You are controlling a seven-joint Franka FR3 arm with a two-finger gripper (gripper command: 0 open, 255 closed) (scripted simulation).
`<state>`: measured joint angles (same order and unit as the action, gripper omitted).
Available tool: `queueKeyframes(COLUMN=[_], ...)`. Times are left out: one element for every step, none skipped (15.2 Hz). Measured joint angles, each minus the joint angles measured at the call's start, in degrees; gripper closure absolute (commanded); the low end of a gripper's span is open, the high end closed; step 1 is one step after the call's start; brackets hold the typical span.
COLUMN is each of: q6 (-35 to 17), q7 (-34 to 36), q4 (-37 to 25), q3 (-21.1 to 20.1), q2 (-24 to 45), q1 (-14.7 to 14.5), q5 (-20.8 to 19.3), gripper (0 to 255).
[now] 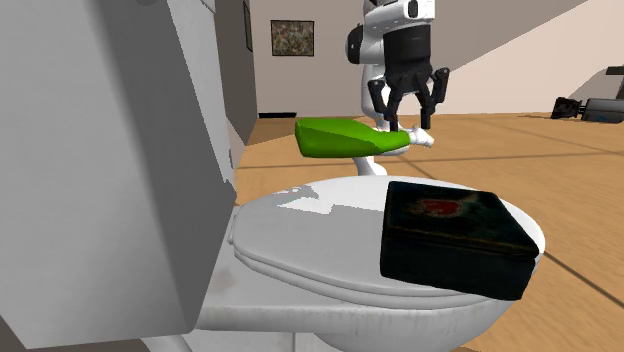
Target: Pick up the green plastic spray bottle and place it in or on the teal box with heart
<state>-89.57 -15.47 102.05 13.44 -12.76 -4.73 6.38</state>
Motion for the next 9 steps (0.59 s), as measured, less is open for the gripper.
queueKeyframes(q6=[-0.1,-0.2,-0.6,-0.5,-0.5,-0.3,-0.7,-0.7,-0.4], q7=[1.1,2.3,3.4,4.5,6.0,6.7,8.0,9.1,10.1], q4=[-0.7,-1.6,-2.0,-3.2,-4.3,-5.9,-6.8,-8.2,-10.2], q3=[-0.7,-1.4,-2.1,-2.7,-3.6,-4.0,-4.7,-5.3,-5.8], q2=[0.6,1.5,2.2,3.2,4.0,5.4,6.4,7.7,9.3], q1=[-0.5,-1.0,-1.5,-2.0,-2.6,-3.0,-3.6,-4.1,-4.6], q5=[0.3,0.6,0.9,1.1,1.4,1.7,1.9,2.1,2.3], gripper=[255,255,255,255,255,255,255,255,255])
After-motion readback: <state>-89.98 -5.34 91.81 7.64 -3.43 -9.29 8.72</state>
